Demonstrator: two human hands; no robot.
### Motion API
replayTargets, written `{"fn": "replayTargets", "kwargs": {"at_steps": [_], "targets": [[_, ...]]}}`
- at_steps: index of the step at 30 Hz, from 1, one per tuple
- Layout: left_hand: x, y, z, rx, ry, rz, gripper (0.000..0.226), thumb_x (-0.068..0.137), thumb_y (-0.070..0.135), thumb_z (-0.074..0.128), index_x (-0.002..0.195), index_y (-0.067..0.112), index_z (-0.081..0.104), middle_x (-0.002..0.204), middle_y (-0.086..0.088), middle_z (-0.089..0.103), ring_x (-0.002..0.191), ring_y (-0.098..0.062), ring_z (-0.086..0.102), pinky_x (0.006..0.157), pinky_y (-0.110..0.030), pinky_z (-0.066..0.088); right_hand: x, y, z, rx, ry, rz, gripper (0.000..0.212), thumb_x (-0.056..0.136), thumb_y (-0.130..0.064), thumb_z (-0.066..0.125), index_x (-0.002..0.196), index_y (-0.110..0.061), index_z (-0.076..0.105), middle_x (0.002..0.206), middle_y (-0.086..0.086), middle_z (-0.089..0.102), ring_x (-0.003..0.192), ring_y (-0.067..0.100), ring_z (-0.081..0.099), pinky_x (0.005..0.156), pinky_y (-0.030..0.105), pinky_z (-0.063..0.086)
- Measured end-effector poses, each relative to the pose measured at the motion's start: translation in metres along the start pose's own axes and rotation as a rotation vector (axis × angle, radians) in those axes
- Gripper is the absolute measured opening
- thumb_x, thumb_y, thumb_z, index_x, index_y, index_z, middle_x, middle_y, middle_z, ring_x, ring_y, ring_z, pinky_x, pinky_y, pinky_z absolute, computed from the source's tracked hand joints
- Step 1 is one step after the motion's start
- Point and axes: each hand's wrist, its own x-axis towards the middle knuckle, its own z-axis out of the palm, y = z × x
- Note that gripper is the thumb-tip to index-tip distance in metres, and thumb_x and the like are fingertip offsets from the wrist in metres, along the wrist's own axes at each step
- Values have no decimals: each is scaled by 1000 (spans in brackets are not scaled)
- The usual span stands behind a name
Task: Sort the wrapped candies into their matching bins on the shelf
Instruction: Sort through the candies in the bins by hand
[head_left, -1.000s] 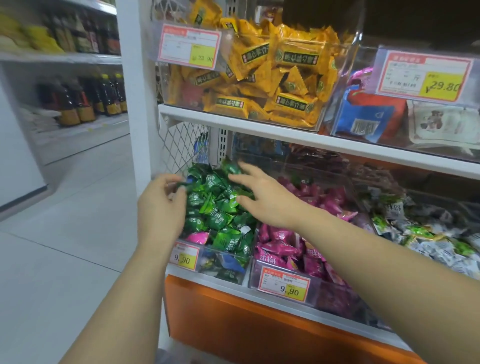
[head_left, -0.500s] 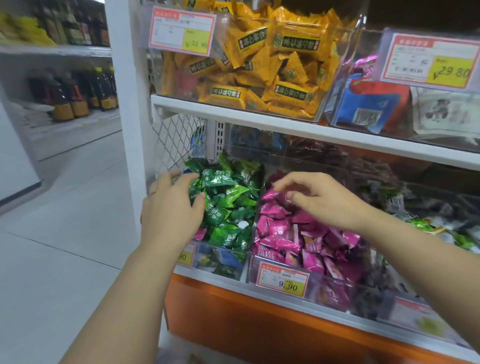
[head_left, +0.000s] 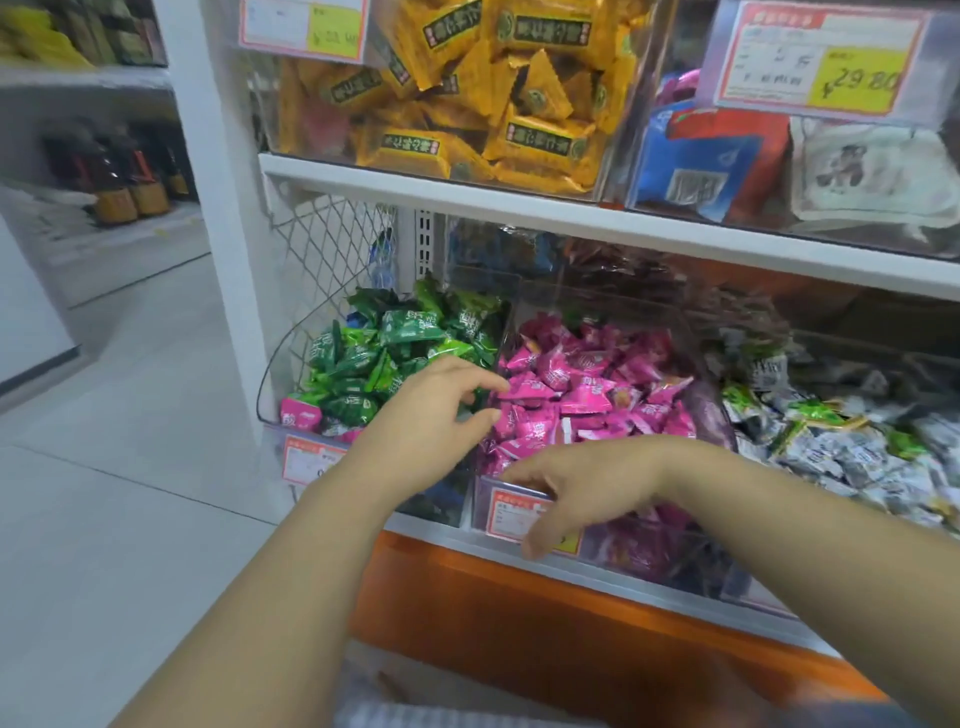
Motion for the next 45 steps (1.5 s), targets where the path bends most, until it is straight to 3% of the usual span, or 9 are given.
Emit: {"fn": "replayTargets", "kwargs": {"at_steps": [3,8,16,20,25,28,33,41,45], "targets": [[-1,-1,-1,-43,-3,10,27,91,23,61,118,28,62,118,8,50,102,-7,56,87,-17,40,5,-3,-1,-32,-73,68,46,82,-31,70,120,-20,46,105,-12,54,95,8,52,91,24,43],[-1,-5,-1,-78,-14,12,28,91,22,61,119,29,62,114,13,48,100,-7,56,86,-17,42,-2,5,-12,-126,66,126,84,79,-38,72,147,-29,24,150,-9,28,136,9,29,109,24,26],[0,-8,-3,-87,-39,12,29,91,25,61,120,32,61,119,13,49,100,-5,56,86,-18,42,-18,29,-31,128,122,124,78,73,-35,76,139,-39,35,148,-13,36,131,1,38,112,33,33],[0,-8,-2,-82,-30,18,28,91,24,61,118,32,61,117,14,49,100,-5,55,86,-19,43,-25,18,-32,397,51,69,74,75,-45,70,139,-26,39,141,-12,44,127,4,44,105,33,43],[2,-8,-1,-88,-30,20,27,91,23,61,116,33,61,117,12,49,98,-5,55,81,-14,40,6,-8,-10,26,-89,97,80,68,-70,63,131,-22,50,129,-11,54,116,5,51,108,36,38],[0,-7,-1,-89,-30,16,28,91,23,61,117,33,61,118,12,48,98,-4,55,84,-16,41,15,-14,-10,-87,-150,165,76,77,-66,59,134,-18,47,119,-12,54,115,12,48,107,31,36],[-1,-7,-2,-102,-31,13,27,91,24,61,117,33,61,121,10,50,99,-6,57,89,-24,45,14,-5,-10,-259,-198,254,103,73,-71,57,151,-26,6,159,-11,1,145,13,7,118,36,9],[-1,-7,-4,-99,-47,12,26,91,27,60,116,35,61,120,12,51,99,-5,57,87,-24,45,-12,1,-17,-386,-174,253,78,69,-78,52,116,-16,63,156,-20,7,142,7,14,116,40,19],[0,-9,-4,-102,-58,4,26,91,27,61,116,35,61,118,13,51,101,-4,56,88,-22,44,-37,12,-28,-324,-37,232,92,57,-80,53,127,-21,58,155,-22,4,140,2,15,111,28,23]]}}
